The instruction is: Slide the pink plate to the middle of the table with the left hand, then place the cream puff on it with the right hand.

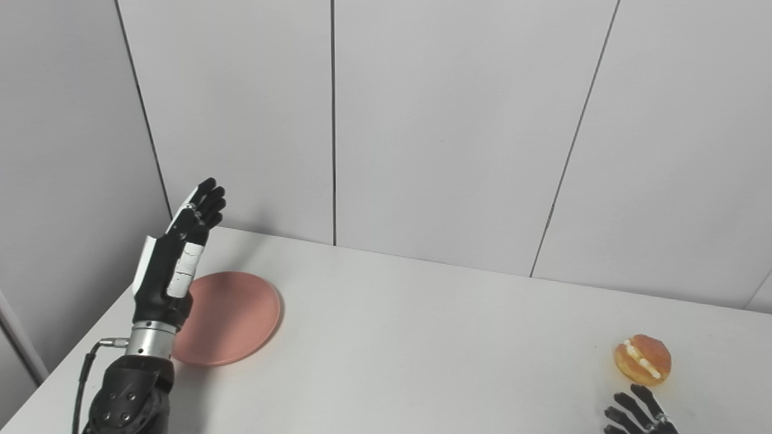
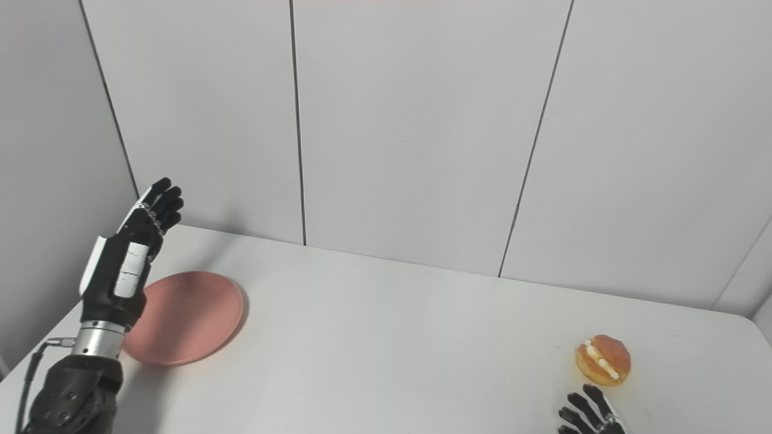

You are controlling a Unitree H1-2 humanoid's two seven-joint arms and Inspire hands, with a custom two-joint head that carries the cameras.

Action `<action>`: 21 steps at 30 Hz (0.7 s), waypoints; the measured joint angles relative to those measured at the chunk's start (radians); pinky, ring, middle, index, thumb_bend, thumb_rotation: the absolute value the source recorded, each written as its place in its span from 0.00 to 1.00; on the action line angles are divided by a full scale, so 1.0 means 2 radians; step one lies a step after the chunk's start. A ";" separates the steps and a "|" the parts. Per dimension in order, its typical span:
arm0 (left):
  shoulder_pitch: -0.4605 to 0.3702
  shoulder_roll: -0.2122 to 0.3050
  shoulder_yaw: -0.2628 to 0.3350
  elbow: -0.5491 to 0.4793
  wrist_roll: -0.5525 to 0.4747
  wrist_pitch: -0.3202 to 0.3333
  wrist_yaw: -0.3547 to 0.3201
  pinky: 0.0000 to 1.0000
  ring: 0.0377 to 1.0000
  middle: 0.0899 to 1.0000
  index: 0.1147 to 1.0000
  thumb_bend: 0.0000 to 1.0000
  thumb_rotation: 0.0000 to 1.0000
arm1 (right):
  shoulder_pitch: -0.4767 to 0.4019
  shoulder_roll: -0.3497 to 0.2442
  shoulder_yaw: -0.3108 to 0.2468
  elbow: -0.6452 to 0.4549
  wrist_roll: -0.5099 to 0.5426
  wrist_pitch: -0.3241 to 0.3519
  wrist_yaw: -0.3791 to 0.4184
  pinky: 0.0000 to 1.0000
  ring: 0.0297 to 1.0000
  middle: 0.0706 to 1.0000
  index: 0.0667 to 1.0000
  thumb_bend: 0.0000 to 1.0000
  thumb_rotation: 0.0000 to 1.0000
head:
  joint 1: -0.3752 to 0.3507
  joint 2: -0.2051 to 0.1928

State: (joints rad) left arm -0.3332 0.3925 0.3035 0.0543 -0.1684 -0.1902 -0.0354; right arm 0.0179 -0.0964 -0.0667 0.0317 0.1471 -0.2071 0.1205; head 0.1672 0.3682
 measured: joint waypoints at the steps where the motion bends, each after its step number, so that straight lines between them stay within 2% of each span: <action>1: -0.002 0.006 0.004 0.005 0.001 0.000 0.000 0.89 0.91 0.90 0.87 1.00 0.90 | 0.000 0.000 0.000 0.000 0.000 0.000 0.000 0.77 0.80 0.84 0.88 0.76 1.00 | 0.000 0.000; 5: -0.017 0.023 0.014 0.028 -0.001 -0.001 0.002 0.89 0.91 0.89 0.87 0.99 0.90 | 0.000 0.000 0.000 0.001 0.000 0.000 0.000 0.76 0.79 0.84 0.88 0.76 1.00 | 0.002 0.000; 10: -0.029 0.030 0.017 0.045 -0.001 0.000 0.002 0.93 0.94 0.92 0.88 1.00 0.89 | 0.000 0.001 0.000 0.000 0.000 0.000 0.000 0.76 0.79 0.84 0.88 0.77 1.00 | 0.000 0.002; 16: -0.036 0.047 0.019 0.112 -0.001 -0.005 -0.005 0.95 0.96 0.93 0.88 0.98 0.88 | 0.000 0.001 0.001 0.000 0.000 0.000 0.000 0.76 0.79 0.84 0.88 0.77 1.00 | -0.002 0.003; 21: -0.045 0.055 0.024 0.176 -0.010 -0.032 -0.014 0.98 0.97 0.95 0.90 0.94 0.90 | 0.000 0.000 0.001 0.000 -0.002 0.001 0.000 0.76 0.79 0.84 0.88 0.77 1.00 | -0.004 0.005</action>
State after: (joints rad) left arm -0.4229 0.5025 0.3509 0.4059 -0.1891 -0.2541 -0.0625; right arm 0.0176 -0.0955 -0.0657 0.0320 0.1440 -0.2053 0.1202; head 0.1595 0.3774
